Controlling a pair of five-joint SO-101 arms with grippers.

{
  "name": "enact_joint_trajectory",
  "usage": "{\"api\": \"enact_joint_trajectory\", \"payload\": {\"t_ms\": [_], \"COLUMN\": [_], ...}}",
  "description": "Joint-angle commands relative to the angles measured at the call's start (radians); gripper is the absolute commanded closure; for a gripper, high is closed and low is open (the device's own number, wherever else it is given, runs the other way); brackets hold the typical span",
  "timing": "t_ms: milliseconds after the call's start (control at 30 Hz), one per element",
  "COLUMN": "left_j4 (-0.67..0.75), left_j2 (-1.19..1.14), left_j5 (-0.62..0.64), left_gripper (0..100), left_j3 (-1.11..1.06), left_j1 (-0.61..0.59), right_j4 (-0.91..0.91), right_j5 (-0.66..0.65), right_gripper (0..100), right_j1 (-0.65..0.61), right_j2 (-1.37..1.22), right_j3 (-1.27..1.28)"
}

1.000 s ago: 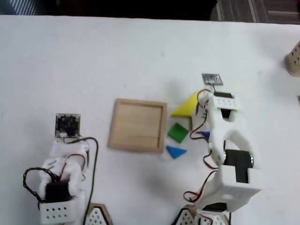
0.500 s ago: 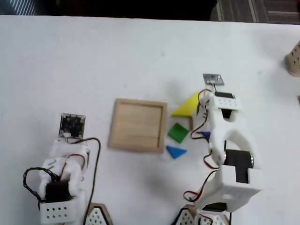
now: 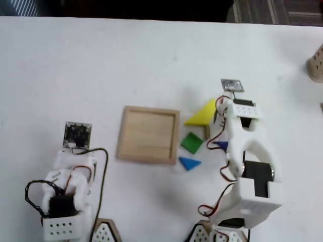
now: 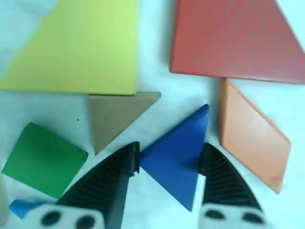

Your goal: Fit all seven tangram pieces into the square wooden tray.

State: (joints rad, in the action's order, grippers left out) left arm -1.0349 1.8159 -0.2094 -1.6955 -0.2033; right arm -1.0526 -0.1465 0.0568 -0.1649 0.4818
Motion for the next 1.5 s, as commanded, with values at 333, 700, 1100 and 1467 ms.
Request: {"api": "enact_joint_trajectory", "payload": {"t_ms": [333,700,1100,1467], "left_j4": [0.028,0.028,0.021,0.028], "left_j2": [0.007,0.007,0.007,0.007], "left_j5": [-0.041,-0.041,-0.044,-0.041], "left_gripper": [98,97,97,97], "left_j3": [0.003,0.003,0.003,0.003], "left_j1": [-0.013,-0.018,-0.019,-0.058], "right_j4": [-0.010,-0.124,-0.378,-0.433], "right_j5": [-0.023,-0.023,-0.014,0.048], "right_gripper": [98.1,98.1,98.1,94.8], "right_j1": [-0.010,-0.012,-0.108,-0.173], "right_j2": [-0.002,0.047,0.315,0.337], "right_j3": [-0.005,-0.054,-0.219,-0.245]}}
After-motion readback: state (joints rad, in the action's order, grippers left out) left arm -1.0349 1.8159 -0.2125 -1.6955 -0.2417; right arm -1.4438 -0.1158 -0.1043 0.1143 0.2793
